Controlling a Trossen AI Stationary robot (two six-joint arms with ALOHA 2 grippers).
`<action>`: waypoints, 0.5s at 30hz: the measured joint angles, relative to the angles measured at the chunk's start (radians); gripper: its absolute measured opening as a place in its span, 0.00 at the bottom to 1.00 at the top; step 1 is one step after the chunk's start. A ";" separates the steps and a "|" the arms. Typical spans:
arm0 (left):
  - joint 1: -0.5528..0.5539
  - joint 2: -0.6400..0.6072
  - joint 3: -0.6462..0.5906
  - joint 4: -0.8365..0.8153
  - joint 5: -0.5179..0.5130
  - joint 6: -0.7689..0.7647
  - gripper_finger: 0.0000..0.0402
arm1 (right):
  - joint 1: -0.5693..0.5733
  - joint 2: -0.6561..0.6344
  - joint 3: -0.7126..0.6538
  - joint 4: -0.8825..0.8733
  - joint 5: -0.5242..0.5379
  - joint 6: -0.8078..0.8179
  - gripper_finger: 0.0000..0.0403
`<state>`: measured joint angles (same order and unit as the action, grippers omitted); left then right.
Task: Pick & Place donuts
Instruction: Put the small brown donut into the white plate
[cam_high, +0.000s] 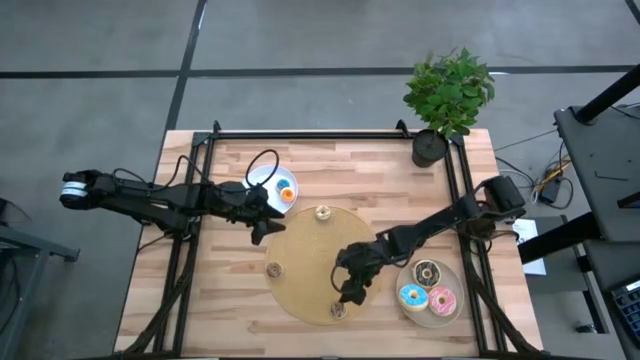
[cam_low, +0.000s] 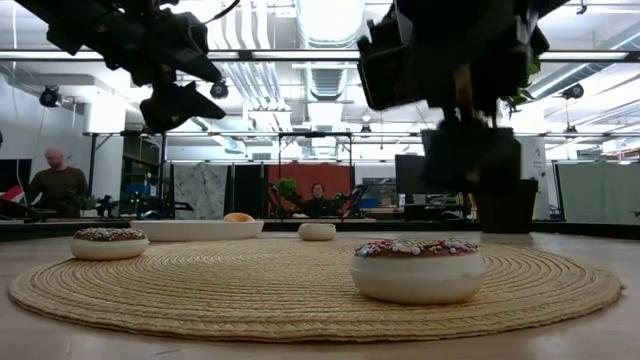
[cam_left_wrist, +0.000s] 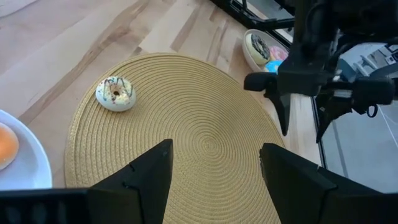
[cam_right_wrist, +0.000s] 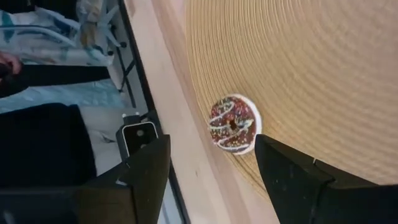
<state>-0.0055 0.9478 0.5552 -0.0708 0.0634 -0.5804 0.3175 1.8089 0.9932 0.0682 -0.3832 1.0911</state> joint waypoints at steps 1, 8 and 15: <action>0.000 0.000 0.000 0.001 0.004 0.000 0.53 | 0.006 0.007 0.000 0.001 0.000 0.012 0.56; 0.000 0.000 0.000 0.000 0.029 0.000 0.53 | 0.043 0.069 0.022 0.002 0.005 0.053 0.56; 0.000 0.000 0.000 0.001 0.030 0.000 0.53 | 0.054 0.160 0.092 -0.009 0.021 0.085 0.56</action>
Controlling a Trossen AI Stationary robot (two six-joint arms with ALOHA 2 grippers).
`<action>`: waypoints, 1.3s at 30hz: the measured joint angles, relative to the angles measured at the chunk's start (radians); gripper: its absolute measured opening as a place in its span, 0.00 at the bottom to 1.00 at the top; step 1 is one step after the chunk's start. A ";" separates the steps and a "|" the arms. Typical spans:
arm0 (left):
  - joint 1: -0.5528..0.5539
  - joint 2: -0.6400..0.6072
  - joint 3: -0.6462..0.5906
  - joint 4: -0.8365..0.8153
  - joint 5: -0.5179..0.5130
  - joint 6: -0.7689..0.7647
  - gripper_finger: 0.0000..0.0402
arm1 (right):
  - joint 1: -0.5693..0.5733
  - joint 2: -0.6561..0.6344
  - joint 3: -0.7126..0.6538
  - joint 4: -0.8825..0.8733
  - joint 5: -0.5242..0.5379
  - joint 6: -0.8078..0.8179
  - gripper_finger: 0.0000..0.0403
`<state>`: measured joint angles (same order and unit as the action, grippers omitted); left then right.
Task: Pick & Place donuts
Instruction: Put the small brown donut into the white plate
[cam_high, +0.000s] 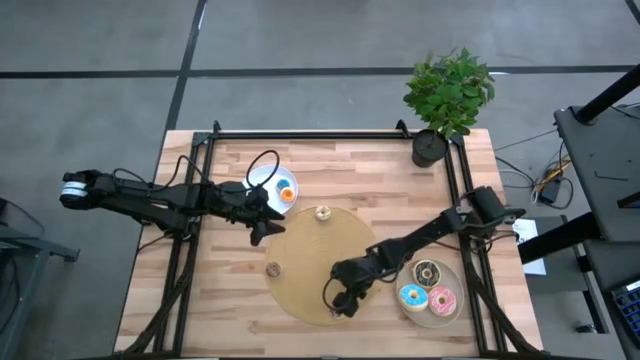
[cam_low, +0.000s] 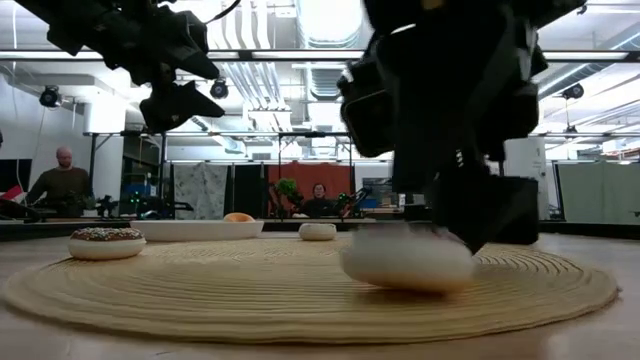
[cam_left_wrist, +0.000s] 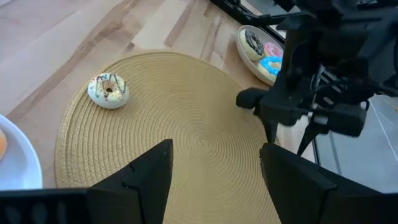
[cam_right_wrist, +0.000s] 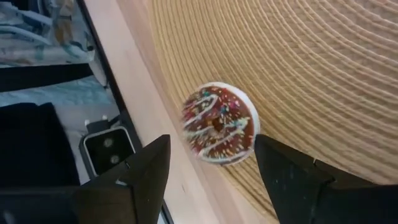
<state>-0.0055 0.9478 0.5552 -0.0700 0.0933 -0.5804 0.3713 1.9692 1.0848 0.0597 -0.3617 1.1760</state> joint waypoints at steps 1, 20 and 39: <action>0.000 0.000 0.000 0.002 0.000 0.000 0.53 | 0.001 0.012 0.013 0.000 0.000 0.003 0.56; 0.000 0.000 0.000 -0.001 0.019 0.001 0.53 | 0.009 0.084 0.095 -0.005 -0.002 0.003 0.50; 0.000 0.000 0.000 -0.001 0.018 -0.003 0.53 | 0.008 0.083 0.091 -0.004 -0.002 -0.008 0.25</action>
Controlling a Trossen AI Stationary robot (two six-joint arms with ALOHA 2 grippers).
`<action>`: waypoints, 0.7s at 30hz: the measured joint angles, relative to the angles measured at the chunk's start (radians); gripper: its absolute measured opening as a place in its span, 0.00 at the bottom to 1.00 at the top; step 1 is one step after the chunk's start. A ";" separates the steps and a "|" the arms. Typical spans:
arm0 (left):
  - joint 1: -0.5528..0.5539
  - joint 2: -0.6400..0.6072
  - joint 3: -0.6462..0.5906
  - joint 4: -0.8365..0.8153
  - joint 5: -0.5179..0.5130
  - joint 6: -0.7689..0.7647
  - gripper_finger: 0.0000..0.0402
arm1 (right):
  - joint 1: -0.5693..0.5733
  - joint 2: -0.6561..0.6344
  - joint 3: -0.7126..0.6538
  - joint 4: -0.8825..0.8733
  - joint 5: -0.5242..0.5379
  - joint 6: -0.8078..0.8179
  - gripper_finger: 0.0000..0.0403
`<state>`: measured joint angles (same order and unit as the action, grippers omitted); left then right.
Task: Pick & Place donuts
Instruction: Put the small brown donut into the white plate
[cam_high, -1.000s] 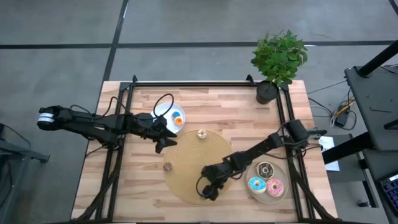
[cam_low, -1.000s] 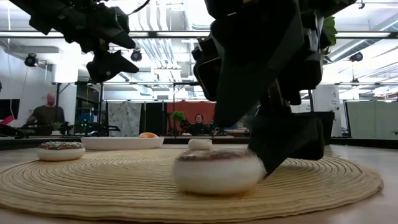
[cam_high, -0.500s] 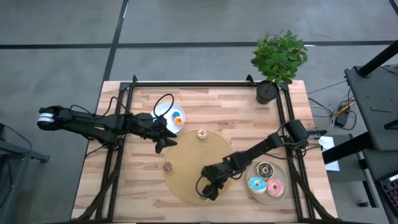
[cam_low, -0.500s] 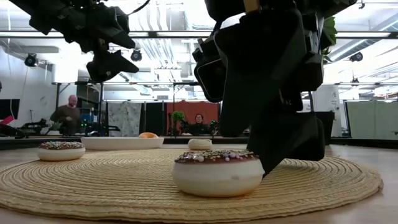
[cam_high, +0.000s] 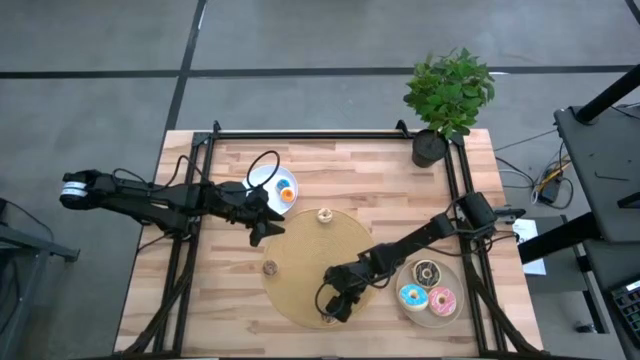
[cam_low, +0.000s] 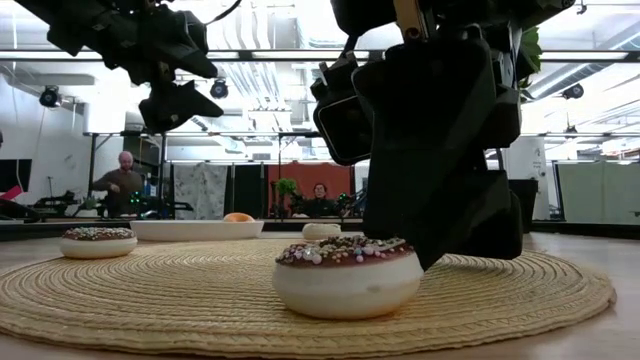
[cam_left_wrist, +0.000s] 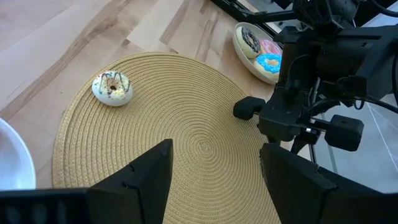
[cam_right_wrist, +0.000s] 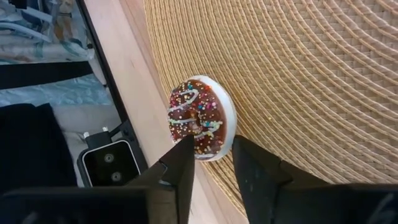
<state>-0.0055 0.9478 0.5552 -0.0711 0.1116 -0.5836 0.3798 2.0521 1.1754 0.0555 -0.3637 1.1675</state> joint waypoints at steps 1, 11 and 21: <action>0.000 0.000 0.000 0.000 0.000 -0.001 0.53 | 0.000 -0.001 -0.001 0.000 0.000 0.000 0.24; 0.000 0.000 0.000 0.000 0.000 -0.001 0.53 | 0.000 -0.001 -0.001 0.000 0.000 0.000 0.18; 0.000 0.000 0.000 0.000 0.000 0.000 0.53 | 0.000 -0.001 -0.001 0.000 0.000 0.000 0.14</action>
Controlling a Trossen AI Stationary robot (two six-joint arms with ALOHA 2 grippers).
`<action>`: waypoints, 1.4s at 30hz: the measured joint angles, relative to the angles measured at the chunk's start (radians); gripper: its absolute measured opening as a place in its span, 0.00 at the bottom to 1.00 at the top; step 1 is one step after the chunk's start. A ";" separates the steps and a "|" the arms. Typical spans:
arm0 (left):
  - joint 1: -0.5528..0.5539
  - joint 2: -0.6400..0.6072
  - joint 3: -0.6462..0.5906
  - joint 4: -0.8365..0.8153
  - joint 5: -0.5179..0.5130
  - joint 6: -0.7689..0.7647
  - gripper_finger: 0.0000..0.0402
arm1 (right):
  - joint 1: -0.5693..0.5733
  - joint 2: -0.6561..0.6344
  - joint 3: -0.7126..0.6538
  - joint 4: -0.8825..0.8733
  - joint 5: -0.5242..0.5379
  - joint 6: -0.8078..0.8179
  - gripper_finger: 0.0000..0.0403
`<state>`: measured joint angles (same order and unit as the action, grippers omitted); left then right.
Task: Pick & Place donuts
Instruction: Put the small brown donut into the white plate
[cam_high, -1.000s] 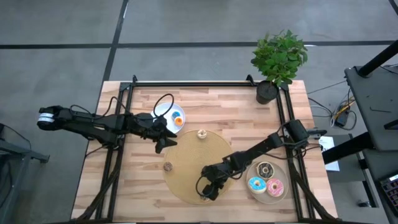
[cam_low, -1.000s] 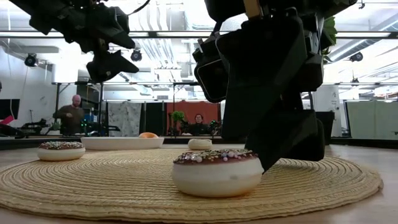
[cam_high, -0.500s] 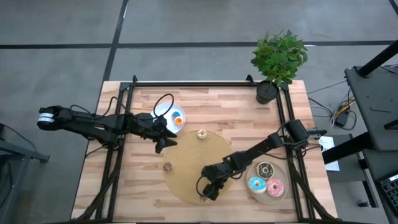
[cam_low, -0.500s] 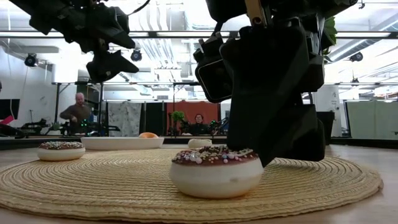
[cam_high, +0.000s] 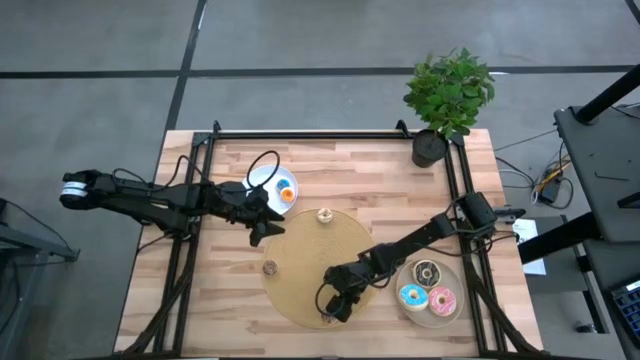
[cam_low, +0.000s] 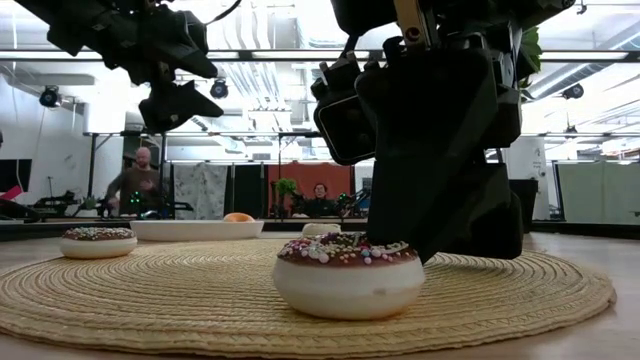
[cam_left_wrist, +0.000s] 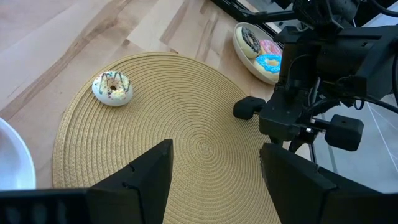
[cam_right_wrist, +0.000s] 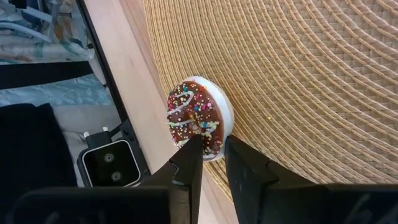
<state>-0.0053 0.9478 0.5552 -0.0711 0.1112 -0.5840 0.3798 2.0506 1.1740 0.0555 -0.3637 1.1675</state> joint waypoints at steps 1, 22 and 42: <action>0.000 0.000 0.000 0.000 0.000 0.000 0.53 | 0.000 0.000 0.000 0.000 0.000 0.000 0.14; 0.000 0.000 0.000 0.010 0.036 0.001 0.53 | -0.013 -0.076 0.013 0.000 -0.003 0.001 0.14; -0.003 -0.096 0.246 -0.150 0.079 0.204 0.53 | -0.150 -0.167 0.011 -0.032 -0.001 -0.019 0.14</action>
<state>-0.0086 0.8520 0.8011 -0.2216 0.1900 -0.3803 0.2294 1.8839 1.1851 0.0234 -0.3649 1.1488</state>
